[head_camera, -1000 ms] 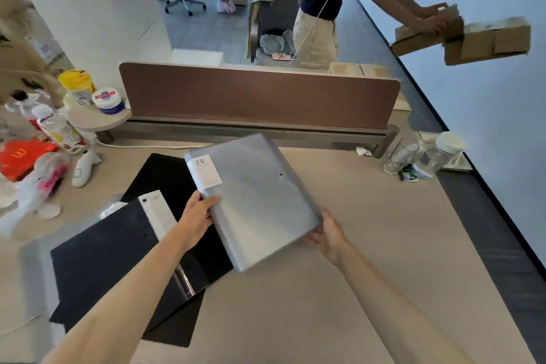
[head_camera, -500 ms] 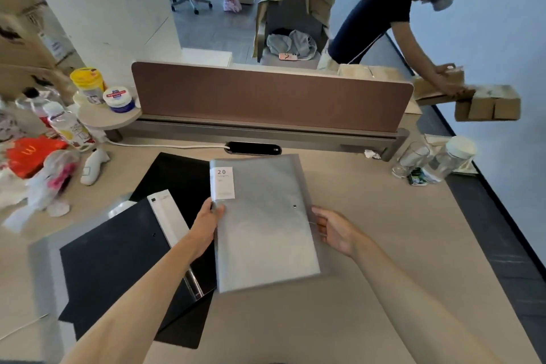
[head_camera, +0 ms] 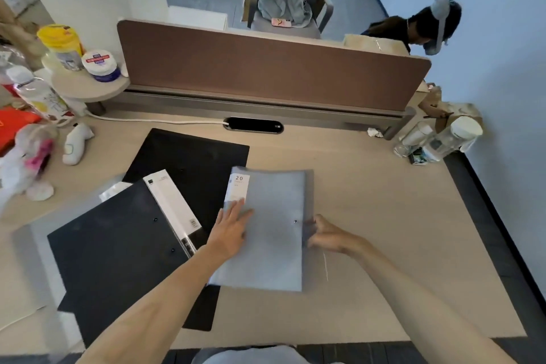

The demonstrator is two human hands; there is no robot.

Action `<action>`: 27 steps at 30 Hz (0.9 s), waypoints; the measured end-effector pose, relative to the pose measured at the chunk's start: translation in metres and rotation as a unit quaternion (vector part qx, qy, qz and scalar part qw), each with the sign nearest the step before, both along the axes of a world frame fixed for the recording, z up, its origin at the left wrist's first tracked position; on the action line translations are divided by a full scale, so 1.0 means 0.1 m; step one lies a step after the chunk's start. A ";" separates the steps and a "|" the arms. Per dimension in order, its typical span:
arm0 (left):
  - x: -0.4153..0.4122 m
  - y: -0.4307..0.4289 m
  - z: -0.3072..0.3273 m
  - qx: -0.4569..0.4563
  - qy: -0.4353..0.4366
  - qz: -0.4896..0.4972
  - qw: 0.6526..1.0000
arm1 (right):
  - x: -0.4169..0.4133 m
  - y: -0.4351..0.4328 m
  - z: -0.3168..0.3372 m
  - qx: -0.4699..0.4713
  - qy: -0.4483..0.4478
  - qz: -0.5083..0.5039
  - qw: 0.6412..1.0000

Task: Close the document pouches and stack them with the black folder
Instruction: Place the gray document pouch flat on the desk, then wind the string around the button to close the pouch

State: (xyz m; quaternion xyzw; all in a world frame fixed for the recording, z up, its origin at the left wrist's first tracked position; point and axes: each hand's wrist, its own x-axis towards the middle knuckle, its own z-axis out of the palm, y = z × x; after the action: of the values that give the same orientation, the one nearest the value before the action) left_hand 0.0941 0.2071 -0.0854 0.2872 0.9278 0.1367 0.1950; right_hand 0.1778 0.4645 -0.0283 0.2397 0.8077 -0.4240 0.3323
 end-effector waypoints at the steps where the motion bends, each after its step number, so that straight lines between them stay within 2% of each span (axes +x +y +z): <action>1: 0.01 0.00 -0.03 0.005 0.004 -0.037 0.999 | 0.01 0.03 -0.05 0.016 0.014 0.015 1.000; 5: 0.02 -0.03 -0.13 0.019 -0.014 -0.085 0.996 | 0.09 0.14 0.01 0.081 0.051 0.025 0.995; 8: 0.02 -0.02 -0.15 -0.033 0.007 -0.116 0.993 | 0.16 0.24 0.01 0.129 0.087 0.011 0.988; 11: 0.09 0.05 -0.12 -0.056 0.035 -0.136 0.988 | 0.27 0.26 -0.05 0.137 0.102 -0.014 0.985; 16: 0.21 0.26 -0.06 -0.051 0.042 -0.141 0.988 | 0.24 0.25 -0.19 0.161 0.090 0.048 0.982; 18: 0.22 0.34 -0.04 -0.050 0.032 -0.086 0.994 | 0.17 0.24 -0.26 0.205 0.088 0.139 0.965; 21: 0.18 0.37 0.04 -0.031 0.008 0.085 0.996 | 0.10 0.18 -0.36 0.252 0.075 0.241 0.934; 24: 0.09 0.31 0.14 0.022 -0.083 0.283 0.955 | 0.06 0.21 -0.47 0.232 0.077 0.227 0.943; 27: -0.01 0.31 0.17 0.073 -0.145 0.370 0.915 | 0.03 0.28 -0.56 0.180 0.115 0.207 0.955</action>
State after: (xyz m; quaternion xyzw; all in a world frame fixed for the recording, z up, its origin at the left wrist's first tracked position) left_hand 0.0928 0.2385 -0.0687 -0.0860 0.9167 0.3063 0.2418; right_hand 0.1813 0.4923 -0.0842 0.0724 0.9352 -0.2185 0.2690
